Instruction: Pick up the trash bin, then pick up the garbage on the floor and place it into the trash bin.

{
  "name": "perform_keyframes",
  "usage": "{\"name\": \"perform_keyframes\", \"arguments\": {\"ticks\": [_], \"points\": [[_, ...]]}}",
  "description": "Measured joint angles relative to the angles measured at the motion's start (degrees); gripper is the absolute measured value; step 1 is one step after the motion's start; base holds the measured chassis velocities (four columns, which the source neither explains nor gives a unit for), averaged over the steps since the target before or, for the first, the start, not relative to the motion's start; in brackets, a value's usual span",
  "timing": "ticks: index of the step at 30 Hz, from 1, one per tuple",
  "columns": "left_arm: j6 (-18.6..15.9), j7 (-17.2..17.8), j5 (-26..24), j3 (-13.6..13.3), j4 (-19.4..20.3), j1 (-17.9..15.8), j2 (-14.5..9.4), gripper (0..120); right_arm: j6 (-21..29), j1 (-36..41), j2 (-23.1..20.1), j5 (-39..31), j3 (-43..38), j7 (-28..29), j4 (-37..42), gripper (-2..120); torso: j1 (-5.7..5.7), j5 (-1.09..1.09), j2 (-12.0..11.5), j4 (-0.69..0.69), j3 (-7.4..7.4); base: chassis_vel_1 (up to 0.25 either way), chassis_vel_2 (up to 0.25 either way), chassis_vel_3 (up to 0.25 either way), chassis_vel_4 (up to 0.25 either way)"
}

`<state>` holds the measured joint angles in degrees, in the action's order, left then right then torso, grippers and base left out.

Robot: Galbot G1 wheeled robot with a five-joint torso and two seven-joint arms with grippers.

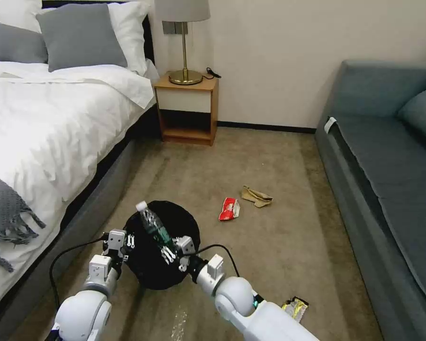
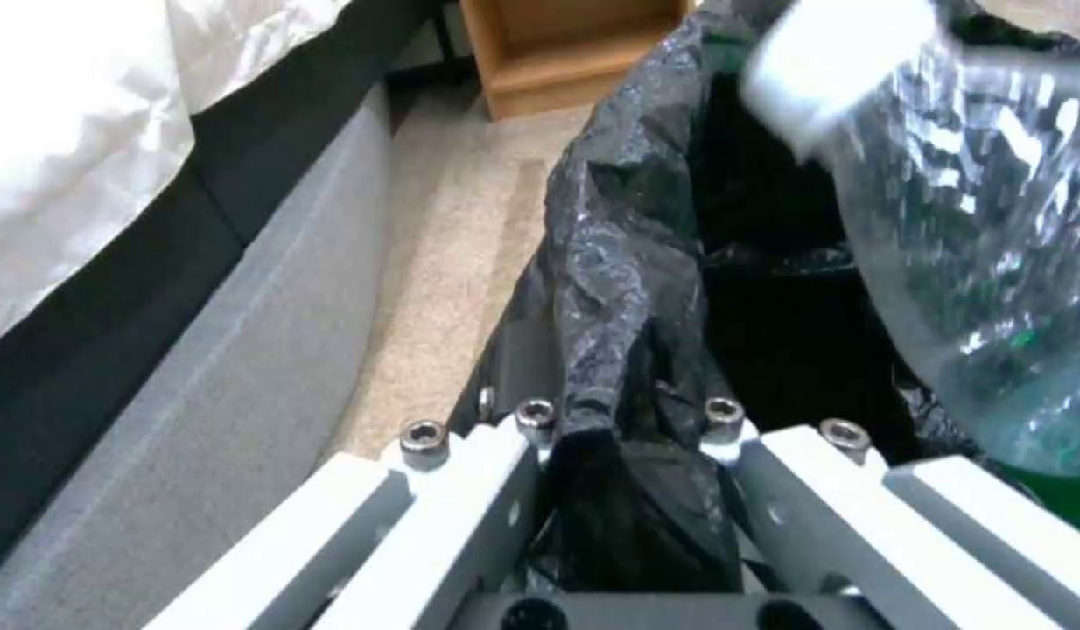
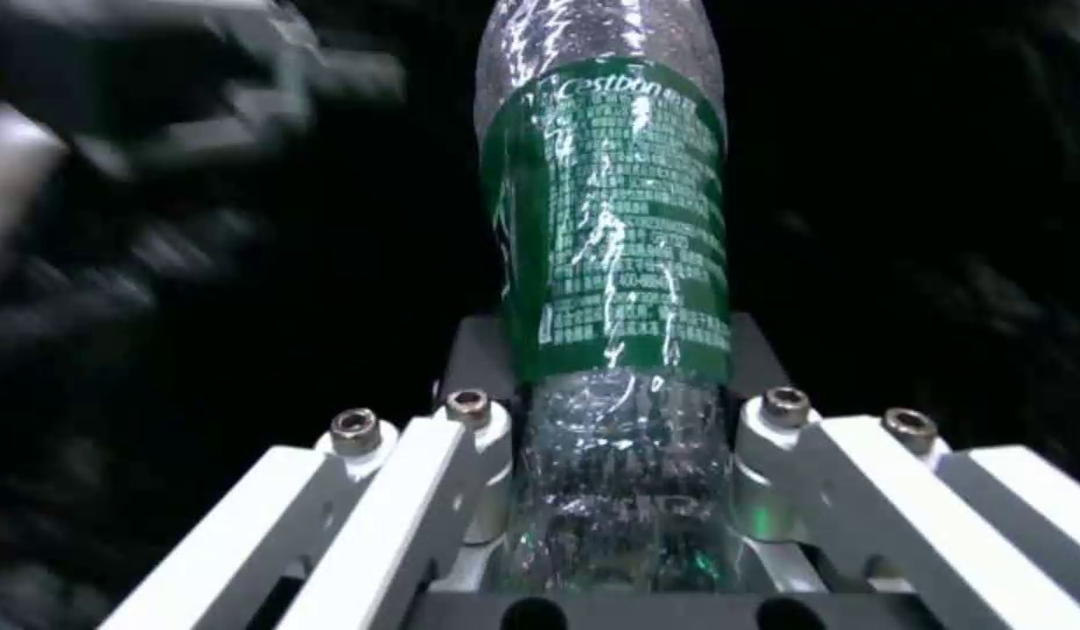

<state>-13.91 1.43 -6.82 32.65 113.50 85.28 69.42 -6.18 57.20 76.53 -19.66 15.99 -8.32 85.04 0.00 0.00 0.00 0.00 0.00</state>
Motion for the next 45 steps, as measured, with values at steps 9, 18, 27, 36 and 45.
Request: {"name": "perform_keyframes", "arguments": {"ticks": [9,18,27,36,45], "points": [[0.0,0.0,-0.1,0.0,0.0,0.0,-0.1,4,-0.9,0.4,0.6,3.3,-1.2,1.8,-2.5,32,0.00,0.01,0.0,0.00,0.00,0.000,0.000,0.000,0.000],[-0.1,0.0,-1.3,0.2,1.0,0.4,0.0,4,-0.8,0.4,0.6,4.9,-1.6,3.4,-2.5,65,0.00,0.00,0.0,0.00,0.00,0.000,0.000,0.000,0.000],[0.0,0.0,-1.5,0.6,0.8,0.4,-0.4,4,-0.4,0.0,-0.4,4.7,-3.5,3.8,-1.7,95,0.00,0.01,0.0,0.00,0.00,0.000,0.000,0.000,0.000],[0.2,0.0,-1.3,0.5,0.2,0.0,-0.5,4,1.4,-1.2,-4.7,0.3,-8.5,4.6,3.2,100,0.00,0.01,0.0,0.00,0.00,0.000,0.000,0.000,0.000],[0.5,-0.1,-0.5,0.2,0.1,0.0,-0.4,4,2.8,2.3,-17.6,-2.4,-16.2,5.3,7.4,100,0.00,0.02,0.0,-0.01,0.00,0.000,0.000,0.000,0.000]]}}
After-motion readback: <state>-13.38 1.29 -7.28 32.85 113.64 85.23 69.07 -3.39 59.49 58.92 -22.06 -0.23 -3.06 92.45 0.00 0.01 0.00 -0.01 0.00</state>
